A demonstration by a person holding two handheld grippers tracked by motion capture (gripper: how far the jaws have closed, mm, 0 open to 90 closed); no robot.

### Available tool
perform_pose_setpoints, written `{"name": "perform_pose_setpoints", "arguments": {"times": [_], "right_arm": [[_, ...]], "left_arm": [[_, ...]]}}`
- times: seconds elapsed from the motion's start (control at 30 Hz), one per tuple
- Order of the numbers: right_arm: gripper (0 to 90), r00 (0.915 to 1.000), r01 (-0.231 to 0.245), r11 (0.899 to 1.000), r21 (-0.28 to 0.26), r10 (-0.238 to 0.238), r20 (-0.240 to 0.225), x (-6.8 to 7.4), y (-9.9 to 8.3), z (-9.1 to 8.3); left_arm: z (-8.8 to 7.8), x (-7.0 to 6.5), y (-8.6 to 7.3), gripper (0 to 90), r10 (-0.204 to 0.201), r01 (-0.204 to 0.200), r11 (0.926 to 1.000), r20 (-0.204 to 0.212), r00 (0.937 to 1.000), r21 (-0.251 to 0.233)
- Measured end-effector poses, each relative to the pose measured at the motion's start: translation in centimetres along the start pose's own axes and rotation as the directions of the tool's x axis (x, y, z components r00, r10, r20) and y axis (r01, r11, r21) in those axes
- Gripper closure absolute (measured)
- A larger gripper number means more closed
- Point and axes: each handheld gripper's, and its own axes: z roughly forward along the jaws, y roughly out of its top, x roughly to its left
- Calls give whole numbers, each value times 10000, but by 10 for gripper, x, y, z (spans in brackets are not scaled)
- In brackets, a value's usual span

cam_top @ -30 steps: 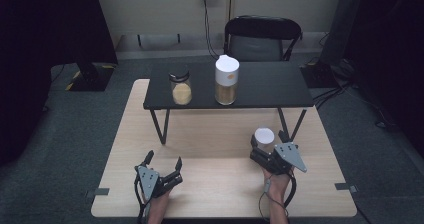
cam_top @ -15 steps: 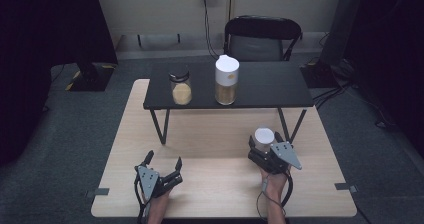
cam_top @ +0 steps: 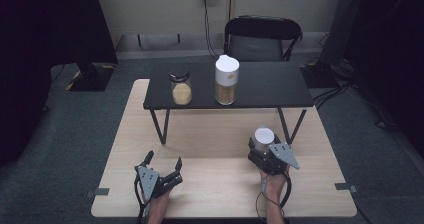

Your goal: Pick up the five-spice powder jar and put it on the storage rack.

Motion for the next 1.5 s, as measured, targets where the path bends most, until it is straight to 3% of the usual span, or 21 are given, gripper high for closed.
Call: {"name": "perform_pose_setpoints", "arguments": {"times": [0.3, 0.43, 1.5], "right_arm": [[223, 9999, 109, 9996, 278, -109, 14, -2, -4, 3], [294, 9999, 100, 9996, 251, -98, -61, -3, -2, 3], [302, 9999, 111, 9996, 254, -112, 30, -3, 3, -2]], "left_arm": [[0, 0, 0, 36, 1, -1, 10000, 2, 10000, 0], [0, 0, 0, 36, 2, -2, 10000, 0, 10000, 0], [0, 0, 0, 36, 1, -1, 10000, 1, 10000, 0]]}}
